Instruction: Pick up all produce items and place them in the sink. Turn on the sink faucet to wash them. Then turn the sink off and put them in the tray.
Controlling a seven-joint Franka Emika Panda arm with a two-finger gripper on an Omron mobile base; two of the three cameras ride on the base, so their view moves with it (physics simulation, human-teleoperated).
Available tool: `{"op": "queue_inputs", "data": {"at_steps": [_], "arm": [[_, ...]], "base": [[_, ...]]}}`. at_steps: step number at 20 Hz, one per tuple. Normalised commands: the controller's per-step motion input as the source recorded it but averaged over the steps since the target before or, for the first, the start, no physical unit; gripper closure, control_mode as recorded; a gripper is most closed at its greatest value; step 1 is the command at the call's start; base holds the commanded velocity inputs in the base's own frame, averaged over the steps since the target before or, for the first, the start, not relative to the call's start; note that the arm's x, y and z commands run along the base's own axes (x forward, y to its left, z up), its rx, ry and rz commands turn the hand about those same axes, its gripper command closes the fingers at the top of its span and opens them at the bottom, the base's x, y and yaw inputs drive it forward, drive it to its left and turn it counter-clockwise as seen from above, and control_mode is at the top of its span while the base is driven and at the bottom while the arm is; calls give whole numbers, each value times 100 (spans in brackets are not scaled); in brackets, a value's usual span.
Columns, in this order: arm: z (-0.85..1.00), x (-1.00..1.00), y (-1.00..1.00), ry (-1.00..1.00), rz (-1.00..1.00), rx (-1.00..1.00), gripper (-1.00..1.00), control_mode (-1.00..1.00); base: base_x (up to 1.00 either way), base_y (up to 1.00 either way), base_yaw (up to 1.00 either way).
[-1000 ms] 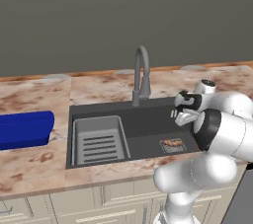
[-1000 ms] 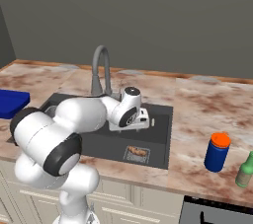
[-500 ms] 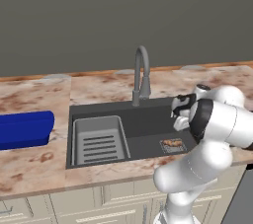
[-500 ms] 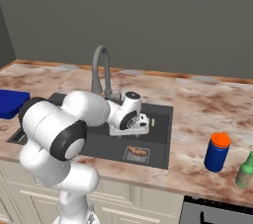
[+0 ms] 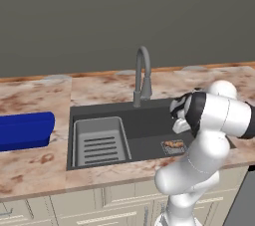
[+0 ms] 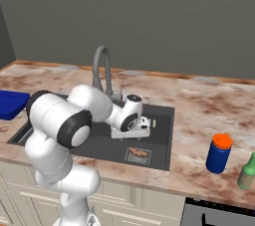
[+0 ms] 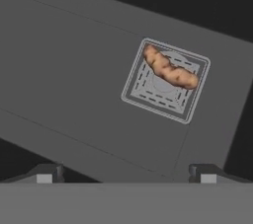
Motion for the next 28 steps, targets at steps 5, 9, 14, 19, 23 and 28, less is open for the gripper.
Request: {"op": "queue_inputs", "data": {"at_steps": [5, 9, 14, 19, 23, 28], "arm": [[-16, 18, 0, 0, 0, 0, -100, -100], [-18, 10, -1, 0, 0, 0, -100, -100], [-16, 11, -1, 1, 0, 0, -100, -100], [-14, 17, -4, 0, 0, 0, -100, -100], [-18, 16, -4, 0, 0, 0, -100, -100], [-22, 10, -10, 0, 0, 0, -100, -100]], "base": [[0, 0, 0], [0, 0, 0], [0, 0, 0], [0, 0, 0], [0, 0, 0], [0, 0, 0]]}}
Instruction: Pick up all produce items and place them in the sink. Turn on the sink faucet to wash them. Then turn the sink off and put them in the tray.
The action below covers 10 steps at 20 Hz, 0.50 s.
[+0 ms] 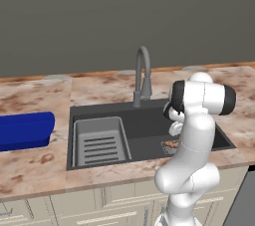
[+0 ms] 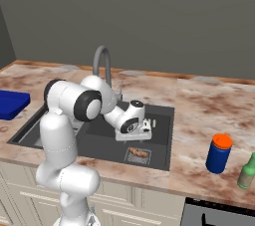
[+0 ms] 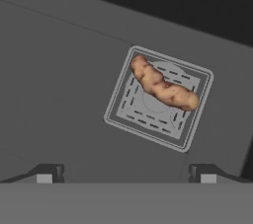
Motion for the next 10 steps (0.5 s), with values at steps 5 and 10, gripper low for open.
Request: {"op": "queue_inputs", "data": {"at_steps": [5, 10], "arm": [[-20, 10, -12, 0, 0, 0, -100, -100], [-14, 10, -9, 0, 0, 0, -100, -100]], "base": [[0, 0, 0], [0, 0, 0]]}}
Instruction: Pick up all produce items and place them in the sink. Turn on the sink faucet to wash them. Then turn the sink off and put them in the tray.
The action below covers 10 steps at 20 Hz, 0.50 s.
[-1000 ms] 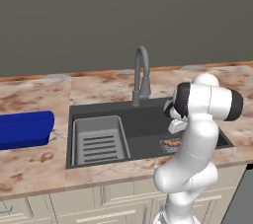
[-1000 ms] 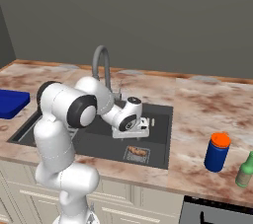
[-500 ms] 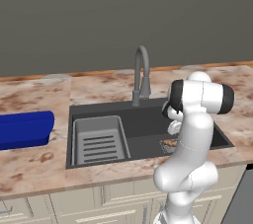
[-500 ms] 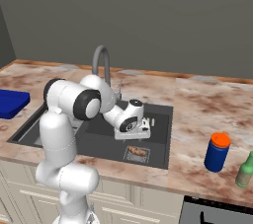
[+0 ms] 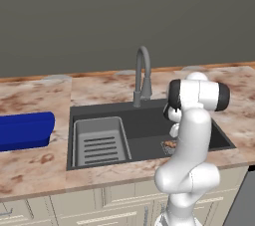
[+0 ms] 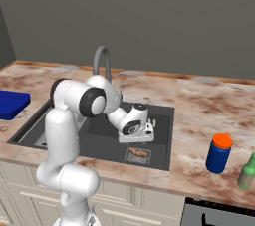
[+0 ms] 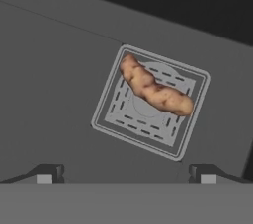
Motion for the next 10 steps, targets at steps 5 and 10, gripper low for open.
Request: {"op": "queue_inputs", "data": {"at_steps": [5, 10], "arm": [[-13, 12, 0, 0, 2, 0, -100, -100], [-15, 11, 0, 0, 2, 0, -100, -100]], "base": [[0, 0, 0], [0, 0, 0]]}}
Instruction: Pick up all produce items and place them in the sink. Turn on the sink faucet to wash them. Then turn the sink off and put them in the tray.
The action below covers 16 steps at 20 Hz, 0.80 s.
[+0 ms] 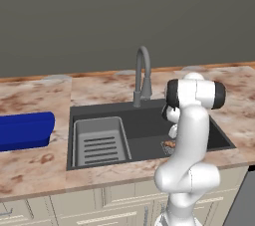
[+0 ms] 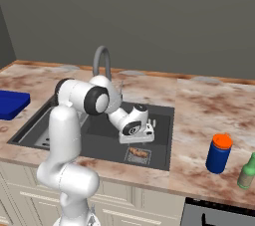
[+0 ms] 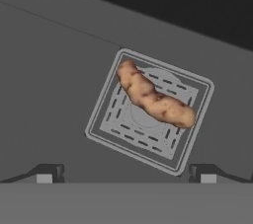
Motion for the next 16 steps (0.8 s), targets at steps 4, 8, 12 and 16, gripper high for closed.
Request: {"op": "queue_inputs", "data": {"at_steps": [4, 8, 12, 16], "arm": [[-14, 15, 0, 0, 2, 0, -100, -100], [-13, 14, -2, 0, 2, 0, -100, -100], [-15, 14, -2, 0, 2, 0, -100, -100], [-16, 14, -4, 0, 2, 0, -100, -100]], "base": [[0, 0, 0], [0, 0, 0], [0, 0, 0], [0, 0, 0]]}}
